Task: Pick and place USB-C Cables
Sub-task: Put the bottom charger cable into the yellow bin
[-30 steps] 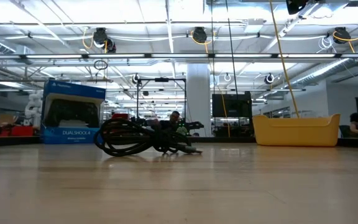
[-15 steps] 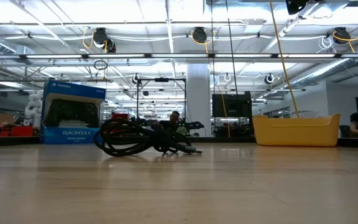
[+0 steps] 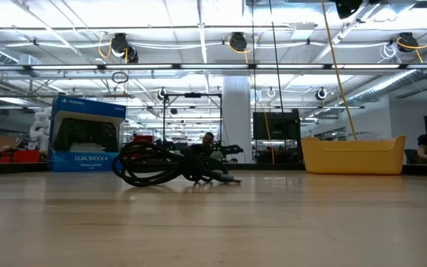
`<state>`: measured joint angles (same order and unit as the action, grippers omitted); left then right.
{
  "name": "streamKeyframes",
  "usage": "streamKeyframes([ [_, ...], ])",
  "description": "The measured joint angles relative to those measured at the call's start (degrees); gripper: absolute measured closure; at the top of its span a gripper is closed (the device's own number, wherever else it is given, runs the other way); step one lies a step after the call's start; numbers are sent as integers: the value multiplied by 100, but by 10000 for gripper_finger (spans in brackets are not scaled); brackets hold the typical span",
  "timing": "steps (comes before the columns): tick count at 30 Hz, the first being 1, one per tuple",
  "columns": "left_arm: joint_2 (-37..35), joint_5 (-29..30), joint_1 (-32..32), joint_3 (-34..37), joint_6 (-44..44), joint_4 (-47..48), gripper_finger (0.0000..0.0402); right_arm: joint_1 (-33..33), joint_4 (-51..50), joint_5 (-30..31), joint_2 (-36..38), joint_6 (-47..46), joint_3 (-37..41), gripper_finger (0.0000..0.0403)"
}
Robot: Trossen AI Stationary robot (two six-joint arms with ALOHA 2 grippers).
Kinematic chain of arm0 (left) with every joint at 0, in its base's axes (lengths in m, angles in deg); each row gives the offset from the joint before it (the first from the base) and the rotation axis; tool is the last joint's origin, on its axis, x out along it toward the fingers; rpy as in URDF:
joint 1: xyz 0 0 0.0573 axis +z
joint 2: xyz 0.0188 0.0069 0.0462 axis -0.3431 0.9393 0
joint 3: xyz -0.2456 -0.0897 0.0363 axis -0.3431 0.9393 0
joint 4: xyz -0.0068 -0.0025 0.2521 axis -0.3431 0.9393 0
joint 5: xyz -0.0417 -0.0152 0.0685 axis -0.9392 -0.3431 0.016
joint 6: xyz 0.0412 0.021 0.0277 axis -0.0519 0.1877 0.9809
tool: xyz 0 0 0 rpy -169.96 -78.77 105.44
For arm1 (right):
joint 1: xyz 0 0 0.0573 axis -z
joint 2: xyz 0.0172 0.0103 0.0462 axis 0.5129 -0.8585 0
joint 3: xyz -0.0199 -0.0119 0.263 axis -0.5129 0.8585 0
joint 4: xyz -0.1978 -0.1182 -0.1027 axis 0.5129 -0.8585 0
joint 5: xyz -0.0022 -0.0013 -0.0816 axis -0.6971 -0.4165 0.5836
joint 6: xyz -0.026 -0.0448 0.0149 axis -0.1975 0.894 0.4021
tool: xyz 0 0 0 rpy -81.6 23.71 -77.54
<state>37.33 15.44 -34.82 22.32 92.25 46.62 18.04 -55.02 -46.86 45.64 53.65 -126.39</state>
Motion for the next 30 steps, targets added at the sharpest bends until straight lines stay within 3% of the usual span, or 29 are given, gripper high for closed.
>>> streamKeyframes([
  [7, -636, -6, -1, 1332, 266, -1682, 346, 0, 0, 0, -13, 0, 0, 403],
  [15, -826, -131, -1, 2454, 256, -2575, 346, 2, 6, 0, -13, 1, 0, 403],
  [24, -808, -473, 117, 2625, 568, -3412, 346, 1, 275, 1, -40, 89, 0, 403],
  [30, -357, -728, 283, 2625, 671, -4116, 346, 4, 502, 2, -244, 142, 0, 403],
])
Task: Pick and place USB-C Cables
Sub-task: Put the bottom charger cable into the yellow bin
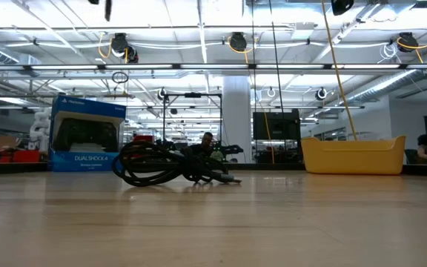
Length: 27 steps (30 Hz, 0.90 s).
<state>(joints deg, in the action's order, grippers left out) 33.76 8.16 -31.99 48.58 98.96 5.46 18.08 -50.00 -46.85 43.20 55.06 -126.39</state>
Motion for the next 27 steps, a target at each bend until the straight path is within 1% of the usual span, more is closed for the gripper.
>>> streamKeyframes([
  [5, 739, -502, 205, 2, 260, -1307, 346, 0, 553, -1, -260, 141, 0, 403],
  [10, 1599, -908, 513, 2, 317, -2639, 346, 0, 1018, 0, -531, 160, 0, 403],
  [15, 2364, -1588, 868, -14, -49, -3773, 346, 34, 1421, -2, -823, 195, 0, 403],
  [20, 3057, -2039, 1079, -436, -473, -3793, 346, 94, 1974, -11, -1140, 261, 0, 403],
  [22, 3324, -2090, 1081, -634, -501, -3780, 346, 96, 2200, -23, -1286, 275, 0, 403],
  [27, 3831, -2114, 1077, -1091, -505, -3783, 346, 95, 2773, -322, -1633, 361, 0, 403],
])
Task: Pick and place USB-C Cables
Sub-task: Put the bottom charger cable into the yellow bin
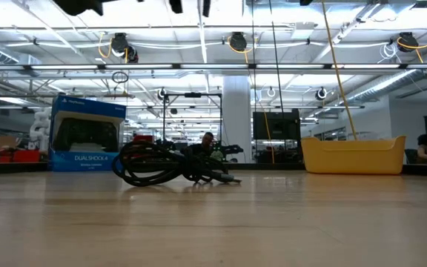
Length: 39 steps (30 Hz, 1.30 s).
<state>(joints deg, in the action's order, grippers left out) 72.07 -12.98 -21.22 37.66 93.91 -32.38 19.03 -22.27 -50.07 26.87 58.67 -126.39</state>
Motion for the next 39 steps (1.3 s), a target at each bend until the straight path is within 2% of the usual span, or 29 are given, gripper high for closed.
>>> streamKeyframes([
  [5, 363, 2, 1, -247, -55, 2, 346, -1, 322, -3, -280, 55, 0, 388],
  [15, 734, 7, 1, -493, -57, -10, 346, -1, 1094, -286, -774, -96, 0, 298],
  [20, 751, 9, 1, -493, -55, -39, 346, 19, 1260, -277, -962, -164, 0, 268],
  [32, 781, 33, 1, -494, 4, -79, 346, 167, 1911, -300, -1423, -320, 0, 257],
  [39, 864, 36, 6, -496, 62, -168, 346, 272, 2294, -748, -1627, -507, -2, 256],
])
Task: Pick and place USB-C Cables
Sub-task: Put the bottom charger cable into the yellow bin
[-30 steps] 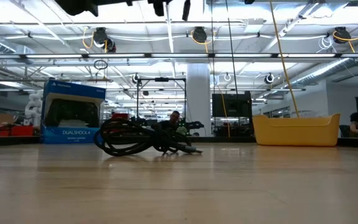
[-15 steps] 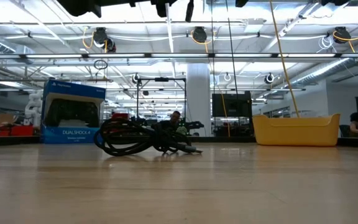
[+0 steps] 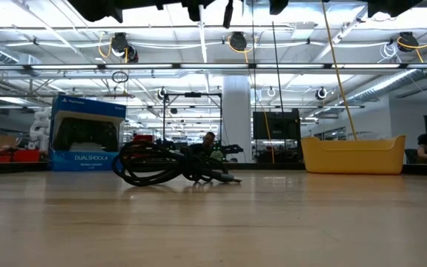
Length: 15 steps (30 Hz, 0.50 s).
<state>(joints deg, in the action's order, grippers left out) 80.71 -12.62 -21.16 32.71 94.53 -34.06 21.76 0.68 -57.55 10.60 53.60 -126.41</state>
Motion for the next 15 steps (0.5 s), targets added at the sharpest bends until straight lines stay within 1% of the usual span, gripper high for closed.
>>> streamKeyframes([
  [10, 106, 8, 12, 2, 7, -153, 346, 8, 101, -7, -35, -22, -5, 223],
  [12, 170, 8, 12, -12, 11, -246, 346, 8, 155, -4, -30, -11, -5, 224],
  [15, 215, 8, 12, -2, 14, -201, 346, 8, 181, -3, -30, 2, -5, 240],
])
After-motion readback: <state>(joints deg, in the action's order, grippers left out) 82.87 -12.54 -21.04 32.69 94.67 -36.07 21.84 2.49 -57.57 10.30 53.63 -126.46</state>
